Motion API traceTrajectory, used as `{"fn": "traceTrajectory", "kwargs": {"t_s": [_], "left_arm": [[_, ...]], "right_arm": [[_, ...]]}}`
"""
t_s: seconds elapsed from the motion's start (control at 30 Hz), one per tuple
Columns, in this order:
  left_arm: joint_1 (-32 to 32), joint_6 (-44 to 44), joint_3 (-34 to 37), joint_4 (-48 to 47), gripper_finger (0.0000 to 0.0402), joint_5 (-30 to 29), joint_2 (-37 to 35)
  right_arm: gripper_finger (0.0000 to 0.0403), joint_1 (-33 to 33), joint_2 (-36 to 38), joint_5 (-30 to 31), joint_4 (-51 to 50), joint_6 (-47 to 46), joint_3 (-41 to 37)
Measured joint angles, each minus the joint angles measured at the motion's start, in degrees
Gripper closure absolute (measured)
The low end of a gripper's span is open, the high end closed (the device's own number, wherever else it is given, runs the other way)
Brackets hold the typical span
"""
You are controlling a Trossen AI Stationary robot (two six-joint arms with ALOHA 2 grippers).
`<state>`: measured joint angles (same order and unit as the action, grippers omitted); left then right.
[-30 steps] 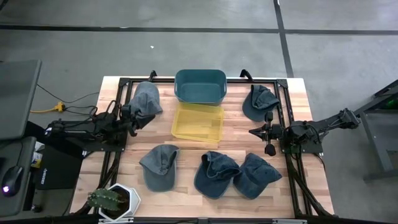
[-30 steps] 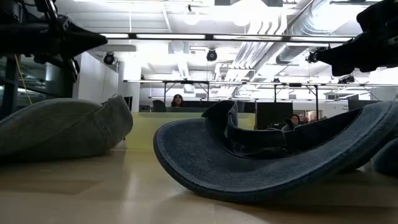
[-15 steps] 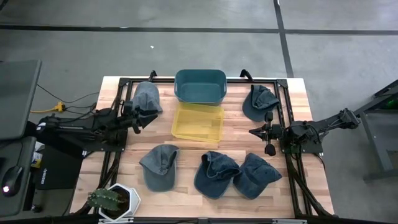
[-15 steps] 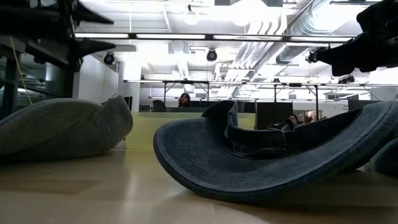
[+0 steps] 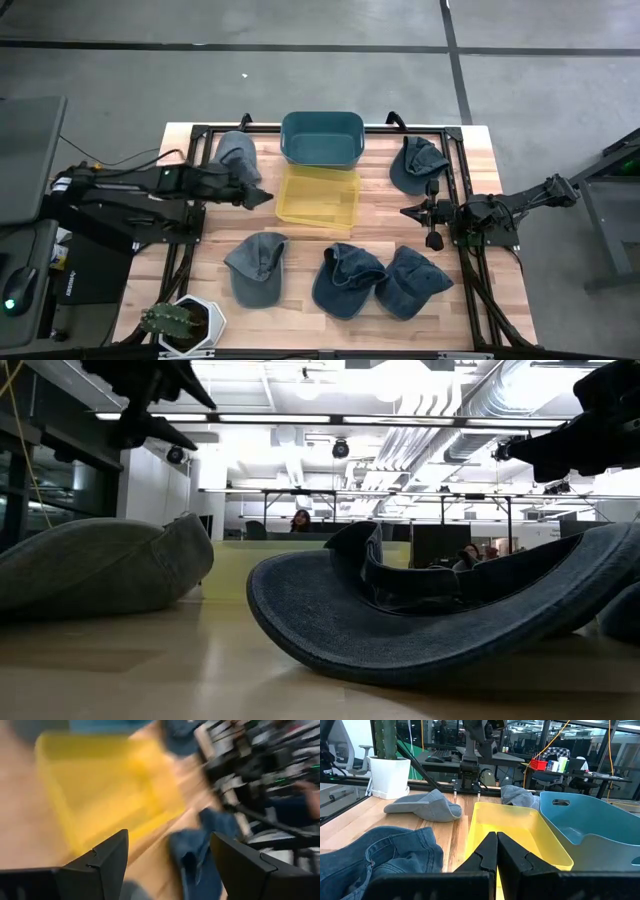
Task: Pick & Place hat
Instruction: Put the bottom gray cap into the blue bin
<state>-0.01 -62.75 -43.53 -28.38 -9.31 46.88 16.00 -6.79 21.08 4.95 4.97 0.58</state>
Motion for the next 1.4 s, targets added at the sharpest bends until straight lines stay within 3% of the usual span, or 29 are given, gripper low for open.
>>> {"fn": "traceTrajectory", "kwargs": {"t_s": [0.13, 0.27, 0.43, 0.6, 0.73, 0.93, 1.17, 1.4], "left_arm": [[0.0, -2.1, -8.9, -9.9, 0.0153, 4.7, 8.8], [0.0, 1.2, -15.2, -13.5, 0.0171, 11.1, 16.7], [-0.8, 4.5, -19.6, -13.7, 0.0187, 18.7, 24.2], [-5.3, 4.0, -20.3, -13.9, 0.0191, 19.3, 28.1], [-10.3, 0.9, -20.3, -13.7, 0.0191, 15.9, 29.8], [-17.5, -7.1, -20.3, -14.6, 0.0191, 6.1, 30.9], [-24.9, -16.3, -20.3, -17.1, 0.0191, 1.2, 32.2], [-30.3, -26.5, -20.3, -18.1, 0.0191, -9.4, 33.7]], "right_arm": [[0.0402, 0.0, 0.0, 0.0, 0.0, 0.0, 0.0], [0.0402, 0.0, 0.0, 0.0, 0.0, 0.0, 0.0], [0.0402, 0.0, 0.0, 0.0, 0.0, 0.0, 0.0], [0.0402, 0.0, 0.0, 0.0, 0.0, 0.0, 0.0], [0.0402, 0.0, 0.0, 0.0, 0.0, 0.0, 0.0], [0.0402, 0.0, 0.0, 0.0, 0.0, 0.0, 0.0], [0.0402, 0.0, 0.0, 0.0, 0.0, 0.0, 0.0], [0.0402, 0.0, 0.0, 0.0, 0.0, 0.0, 0.0]]}}
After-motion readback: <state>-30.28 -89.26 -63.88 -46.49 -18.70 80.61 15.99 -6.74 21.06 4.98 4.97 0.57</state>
